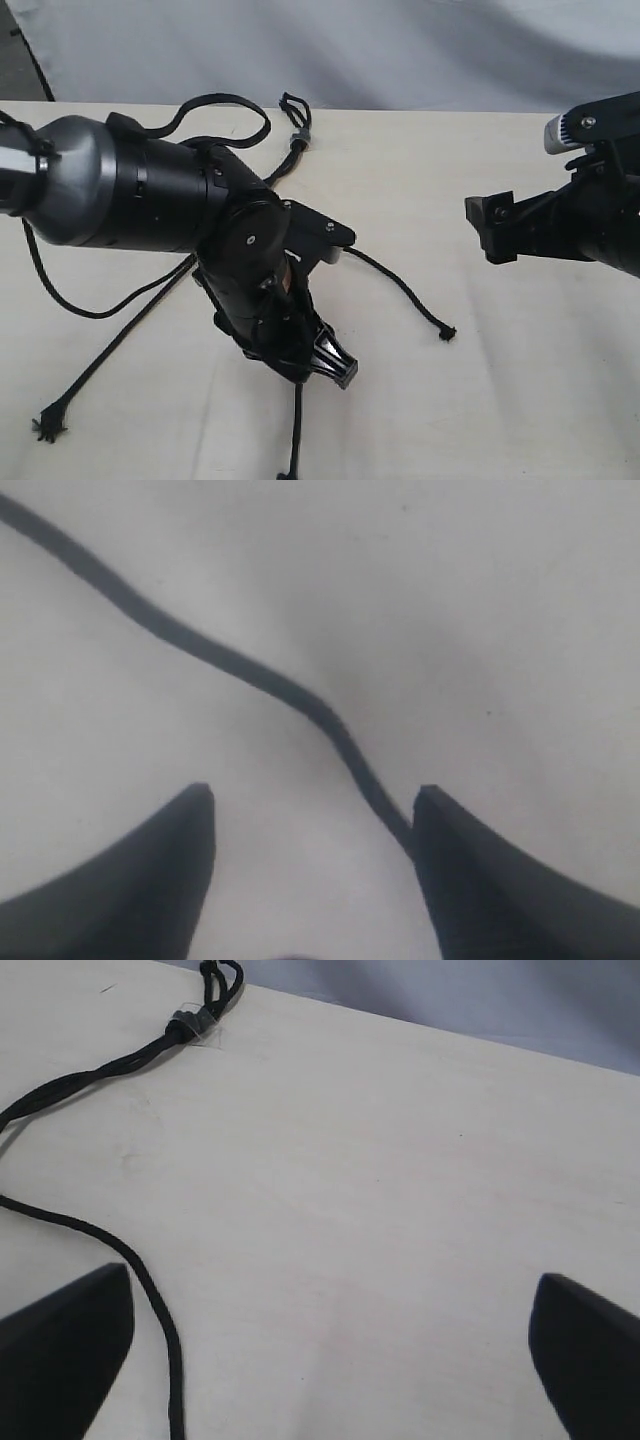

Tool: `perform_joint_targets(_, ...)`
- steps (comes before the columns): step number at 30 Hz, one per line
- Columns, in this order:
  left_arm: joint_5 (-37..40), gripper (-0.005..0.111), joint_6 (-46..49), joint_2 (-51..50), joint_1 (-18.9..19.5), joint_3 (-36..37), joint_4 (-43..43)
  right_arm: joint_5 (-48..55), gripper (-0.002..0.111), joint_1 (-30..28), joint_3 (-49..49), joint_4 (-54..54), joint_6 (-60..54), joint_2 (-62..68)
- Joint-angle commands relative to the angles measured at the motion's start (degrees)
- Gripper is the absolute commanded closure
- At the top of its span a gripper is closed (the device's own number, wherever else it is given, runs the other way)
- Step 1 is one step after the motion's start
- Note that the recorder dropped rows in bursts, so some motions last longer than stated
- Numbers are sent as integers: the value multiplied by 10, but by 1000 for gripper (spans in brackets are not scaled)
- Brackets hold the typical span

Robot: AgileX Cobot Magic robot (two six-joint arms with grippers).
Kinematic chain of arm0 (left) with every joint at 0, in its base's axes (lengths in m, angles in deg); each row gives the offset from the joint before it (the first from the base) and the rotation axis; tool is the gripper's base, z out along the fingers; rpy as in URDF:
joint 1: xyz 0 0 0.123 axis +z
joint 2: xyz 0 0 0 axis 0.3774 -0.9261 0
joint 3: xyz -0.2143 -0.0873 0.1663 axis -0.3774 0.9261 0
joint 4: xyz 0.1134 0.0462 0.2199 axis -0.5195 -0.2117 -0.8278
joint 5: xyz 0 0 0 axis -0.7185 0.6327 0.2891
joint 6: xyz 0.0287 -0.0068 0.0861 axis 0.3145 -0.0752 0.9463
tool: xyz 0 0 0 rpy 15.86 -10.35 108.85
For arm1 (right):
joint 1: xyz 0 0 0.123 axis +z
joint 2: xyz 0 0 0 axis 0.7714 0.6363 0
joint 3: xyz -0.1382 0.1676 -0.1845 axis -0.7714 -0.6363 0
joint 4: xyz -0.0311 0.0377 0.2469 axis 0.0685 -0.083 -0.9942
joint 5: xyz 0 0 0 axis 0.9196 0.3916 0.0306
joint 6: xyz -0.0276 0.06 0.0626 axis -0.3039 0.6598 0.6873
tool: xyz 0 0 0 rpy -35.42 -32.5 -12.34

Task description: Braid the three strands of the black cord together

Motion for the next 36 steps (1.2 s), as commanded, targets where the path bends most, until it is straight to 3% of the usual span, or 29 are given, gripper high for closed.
perform_joint_targets(1,-6,50,12,-26,-2,-4,32,-5,8,-2,-1,0,5,0)
perform_joint_targets(7,-30,54,55,-80,-2,-4,85,-5,8,-2,-1,0,5,0)
perform_joint_targets(10,-26,71,55,-85,-2,-4,85,-5,8,-2,-1,0,5,0)
perform_joint_targets(14,-5,107,93,-84,-2,-4,85,-5,8,-2,-1,0,10,0)
perform_joint_targets(17,31,107,119,-84,-2,-12,57,-5,8,-2,-1,0,10,0)
perform_joint_targets(21,54,107,81,-48,-1,-20,-67,-5,8,-2,-1,0,10,0)
perform_joint_targets(24,99,107,-11,2,0,-12,-281,-5,8,-2,-1,0,10,0)
perform_joint_targets(25,101,107,-18,7,3,-8,-305,-5,8,-2,-1,0,10,0)
perform_joint_targets(27,98,107,-23,8,33,12,-348,-5,8,-2,-1,0,10,0)
perform_joint_targets(30,38,107,-23,7,116,61,-365,-5,8,-2,-1,0,10,0)
perform_joint_targets(33,-66,107,-27,7,190,113,-360,-5,8,-2,-1,0,10,0)
perform_joint_targets(36,-147,107,-27,7,219,160,-360,-5,8,-2,-1,0,10,0)
